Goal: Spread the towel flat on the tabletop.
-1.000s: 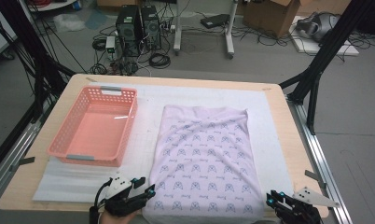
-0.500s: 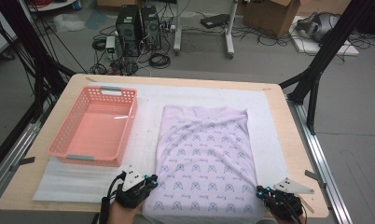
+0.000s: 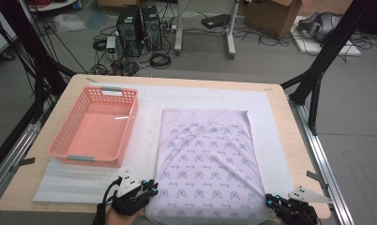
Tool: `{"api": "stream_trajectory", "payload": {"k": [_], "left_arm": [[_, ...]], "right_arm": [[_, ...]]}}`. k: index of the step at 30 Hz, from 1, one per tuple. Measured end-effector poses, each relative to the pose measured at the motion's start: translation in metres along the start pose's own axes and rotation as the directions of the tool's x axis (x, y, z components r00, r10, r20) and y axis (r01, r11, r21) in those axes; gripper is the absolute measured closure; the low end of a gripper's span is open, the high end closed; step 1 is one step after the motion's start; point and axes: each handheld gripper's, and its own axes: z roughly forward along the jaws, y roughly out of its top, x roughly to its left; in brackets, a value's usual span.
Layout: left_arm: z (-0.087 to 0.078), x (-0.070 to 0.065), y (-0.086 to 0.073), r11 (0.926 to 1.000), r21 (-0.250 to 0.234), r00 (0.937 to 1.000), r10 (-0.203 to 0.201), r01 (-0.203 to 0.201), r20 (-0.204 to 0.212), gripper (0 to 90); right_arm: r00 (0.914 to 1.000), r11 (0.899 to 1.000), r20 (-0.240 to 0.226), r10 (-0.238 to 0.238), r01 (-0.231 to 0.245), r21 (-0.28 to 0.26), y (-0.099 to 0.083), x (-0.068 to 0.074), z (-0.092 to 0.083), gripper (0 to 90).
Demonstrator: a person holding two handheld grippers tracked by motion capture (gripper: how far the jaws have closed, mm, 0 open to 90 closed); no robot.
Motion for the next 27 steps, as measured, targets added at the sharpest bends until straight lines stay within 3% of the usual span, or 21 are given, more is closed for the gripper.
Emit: {"api": "stream_trajectory", "payload": {"k": [2, 5, 8, 10, 12, 13, 16, 17, 19, 20, 27], "left_arm": [[0.000, 0.002, 0.002, 0.9997, -0.020, 0.9998, -0.013, 0.013, 0.018, 62.1], [0.001, 0.007, 0.008, 0.9968, -0.063, 0.9981, -0.047, 0.050, 0.038, 53.5], [0.005, 0.012, 0.011, 0.9952, -0.070, 0.9968, -0.065, 0.069, 0.046, 51.5], [0.010, 0.012, 0.008, 0.9967, -0.047, 0.9964, -0.065, 0.067, 0.055, 51.9], [0.016, 0.009, 0.006, 0.9993, -0.009, 0.9976, -0.036, 0.037, 0.059, 52.6], [0.017, 0.007, 0.005, 0.9999, -0.014, 0.9992, -0.006, 0.007, 0.039, 53.1], [0.016, 0.004, 0.004, 0.9996, -0.011, 0.9996, 0.027, -0.027, -0.001, 61.0], [0.015, 0.003, 0.003, 0.9993, -0.008, 0.9990, 0.036, -0.037, -0.028, 69.3], [0.015, 0.004, 0.002, 0.9996, -0.008, 0.9994, 0.027, -0.027, -0.021, 85.2], [0.015, 0.004, 0.003, 0.9998, -0.003, 0.9995, 0.021, -0.021, -0.022, 86.4], [0.003, 0.008, 0.002, 0.9997, 0.010, 0.9997, -0.024, 0.024, -0.006, 87.0]], "right_arm": [[0.9997, 1.000, 0.024, -0.003, 0.004, -0.028, 0.001, 0.000, -0.004, 66.5], [0.9980, 0.998, 0.063, -0.007, 0.011, -0.061, 0.004, -0.001, -0.011, 62.1], [0.9966, 0.997, 0.082, 0.009, -0.003, -0.073, 0.003, -0.005, -0.010, 61.6], [0.9967, 0.998, 0.080, 0.018, -0.013, -0.067, 0.004, -0.006, -0.006, 61.6], [0.9970, 0.998, 0.075, 0.018, -0.014, -0.063, 0.006, -0.004, 0.000, 61.6], [0.9976, 0.998, 0.069, 0.011, -0.007, -0.056, 0.007, -0.003, 0.004, 61.2], [0.9978, 1.000, 0.063, -0.018, 0.019, -0.019, 0.012, 0.004, 0.015, 61.7], [0.9973, 1.000, 0.068, -0.029, 0.028, 0.004, 0.013, 0.006, 0.019, 63.6], [0.9948, 0.999, 0.092, -0.044, 0.042, 0.028, 0.013, 0.010, 0.024, 72.9], [0.9964, 0.999, 0.074, -0.041, 0.038, 0.034, 0.014, 0.009, 0.024, 85.9], [0.9991, 0.999, 0.037, -0.023, 0.021, 0.049, 0.009, 0.006, 0.014, 86.7]]}}
